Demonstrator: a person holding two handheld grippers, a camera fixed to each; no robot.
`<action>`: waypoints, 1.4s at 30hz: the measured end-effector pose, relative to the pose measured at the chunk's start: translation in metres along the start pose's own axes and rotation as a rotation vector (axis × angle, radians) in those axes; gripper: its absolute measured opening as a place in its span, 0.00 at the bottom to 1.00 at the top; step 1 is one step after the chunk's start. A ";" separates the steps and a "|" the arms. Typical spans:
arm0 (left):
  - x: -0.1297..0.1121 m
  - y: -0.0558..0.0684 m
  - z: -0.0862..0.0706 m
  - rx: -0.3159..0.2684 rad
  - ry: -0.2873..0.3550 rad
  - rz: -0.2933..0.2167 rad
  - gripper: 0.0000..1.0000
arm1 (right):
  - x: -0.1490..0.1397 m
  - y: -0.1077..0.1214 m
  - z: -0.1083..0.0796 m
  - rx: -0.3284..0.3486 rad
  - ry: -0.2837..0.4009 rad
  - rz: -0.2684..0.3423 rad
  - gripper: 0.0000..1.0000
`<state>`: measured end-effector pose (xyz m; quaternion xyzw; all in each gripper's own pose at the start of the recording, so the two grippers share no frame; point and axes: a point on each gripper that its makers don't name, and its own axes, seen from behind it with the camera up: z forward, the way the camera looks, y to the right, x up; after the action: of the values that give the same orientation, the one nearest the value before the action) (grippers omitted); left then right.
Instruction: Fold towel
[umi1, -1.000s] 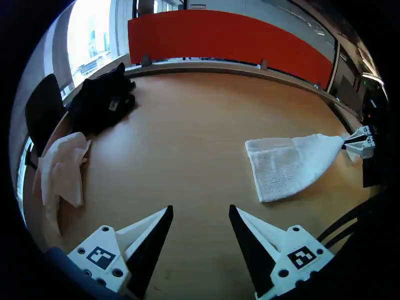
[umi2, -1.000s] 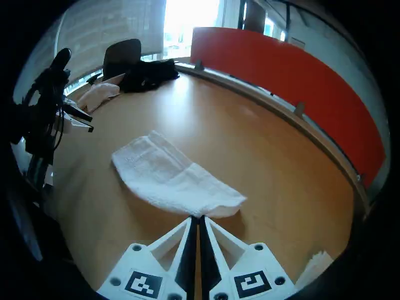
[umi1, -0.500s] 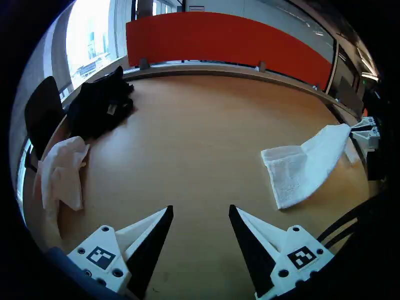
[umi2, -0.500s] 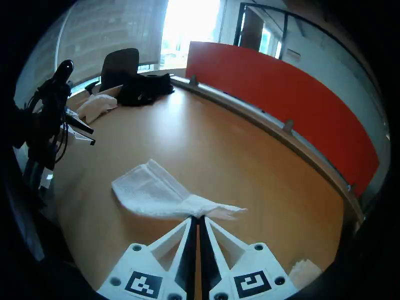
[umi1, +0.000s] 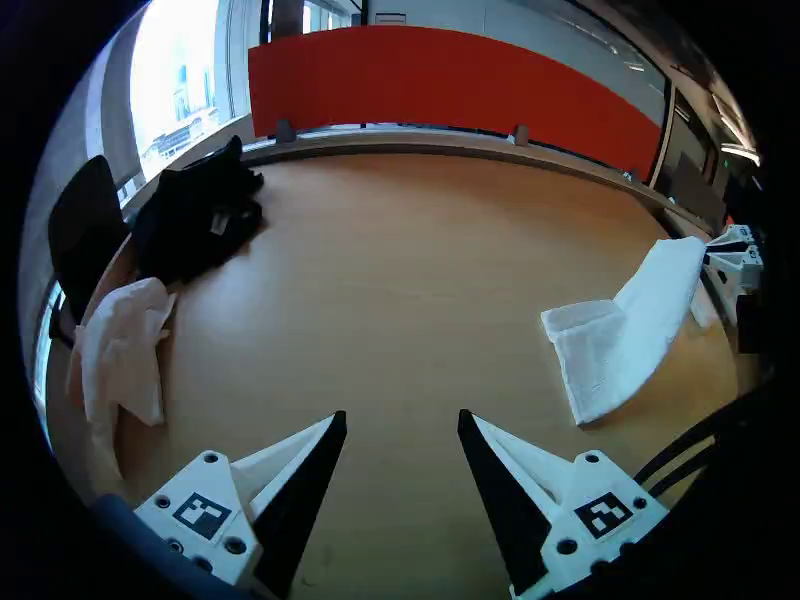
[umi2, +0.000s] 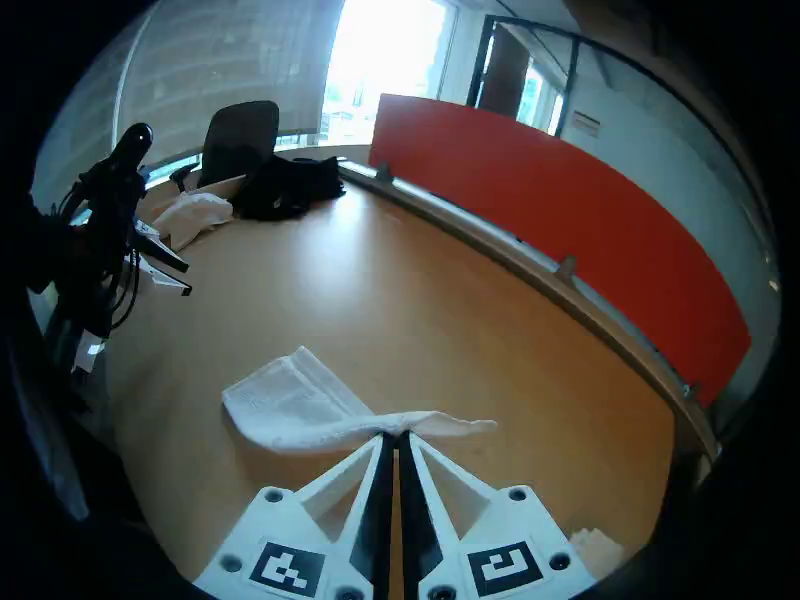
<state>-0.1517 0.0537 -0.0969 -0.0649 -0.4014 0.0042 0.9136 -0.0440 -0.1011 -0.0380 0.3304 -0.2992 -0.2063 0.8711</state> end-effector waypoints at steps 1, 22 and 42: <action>0.000 0.000 0.000 0.000 0.000 0.000 0.82 | 0.000 -0.001 0.000 0.002 0.000 -0.001 0.05; 0.003 0.005 0.002 -0.008 0.004 0.001 0.82 | -0.003 -0.045 0.015 0.094 -0.015 -0.058 0.05; 0.003 0.004 -0.002 -0.007 0.011 -0.011 0.82 | -0.006 -0.102 0.043 0.215 -0.036 -0.110 0.04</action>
<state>-0.1474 0.0574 -0.0964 -0.0662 -0.3966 -0.0025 0.9156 -0.0930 -0.1882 -0.0857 0.4342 -0.3165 -0.2264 0.8124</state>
